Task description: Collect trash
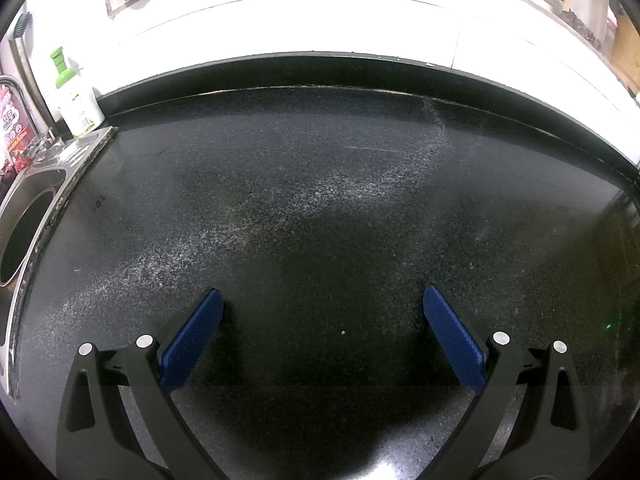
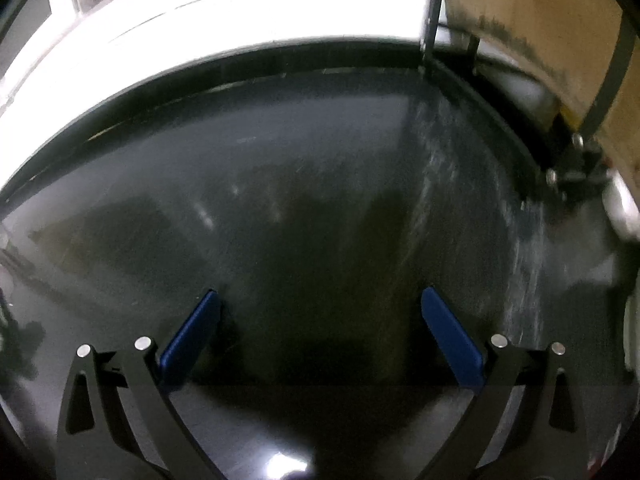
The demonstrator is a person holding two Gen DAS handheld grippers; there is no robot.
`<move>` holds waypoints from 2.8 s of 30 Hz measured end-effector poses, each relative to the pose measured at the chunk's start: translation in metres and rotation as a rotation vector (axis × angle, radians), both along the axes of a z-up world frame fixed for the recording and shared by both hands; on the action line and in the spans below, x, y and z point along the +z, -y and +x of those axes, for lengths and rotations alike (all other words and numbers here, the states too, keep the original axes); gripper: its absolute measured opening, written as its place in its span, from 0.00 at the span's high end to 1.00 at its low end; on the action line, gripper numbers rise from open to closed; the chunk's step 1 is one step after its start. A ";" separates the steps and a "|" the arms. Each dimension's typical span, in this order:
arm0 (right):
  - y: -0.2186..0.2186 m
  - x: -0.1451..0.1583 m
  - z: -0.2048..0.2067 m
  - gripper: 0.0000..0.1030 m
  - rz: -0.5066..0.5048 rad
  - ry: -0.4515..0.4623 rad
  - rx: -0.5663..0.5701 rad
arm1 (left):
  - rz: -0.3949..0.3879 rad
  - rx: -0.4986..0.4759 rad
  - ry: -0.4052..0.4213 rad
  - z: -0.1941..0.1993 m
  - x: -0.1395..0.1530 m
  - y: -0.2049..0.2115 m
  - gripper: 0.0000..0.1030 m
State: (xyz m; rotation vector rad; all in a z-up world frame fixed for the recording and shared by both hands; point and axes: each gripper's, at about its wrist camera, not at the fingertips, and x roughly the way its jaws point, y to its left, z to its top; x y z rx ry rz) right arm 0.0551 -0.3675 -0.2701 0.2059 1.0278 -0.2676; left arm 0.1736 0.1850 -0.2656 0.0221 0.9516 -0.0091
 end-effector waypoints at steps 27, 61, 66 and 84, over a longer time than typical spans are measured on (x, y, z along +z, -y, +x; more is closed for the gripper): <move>-0.196 0.234 -0.056 0.06 -0.009 0.127 0.250 | 0.003 -0.014 -0.036 -0.133 0.230 0.136 0.06; -0.185 0.228 -0.044 0.06 0.052 0.092 0.243 | 0.037 -0.017 -0.029 -0.124 0.239 0.154 0.06; -0.184 0.227 -0.043 0.05 0.052 0.086 0.243 | 0.033 -0.008 -0.031 -0.124 0.239 0.151 0.06; -0.183 0.227 -0.041 0.06 0.045 0.082 0.243 | 0.027 -0.006 -0.040 -0.123 0.238 0.149 0.06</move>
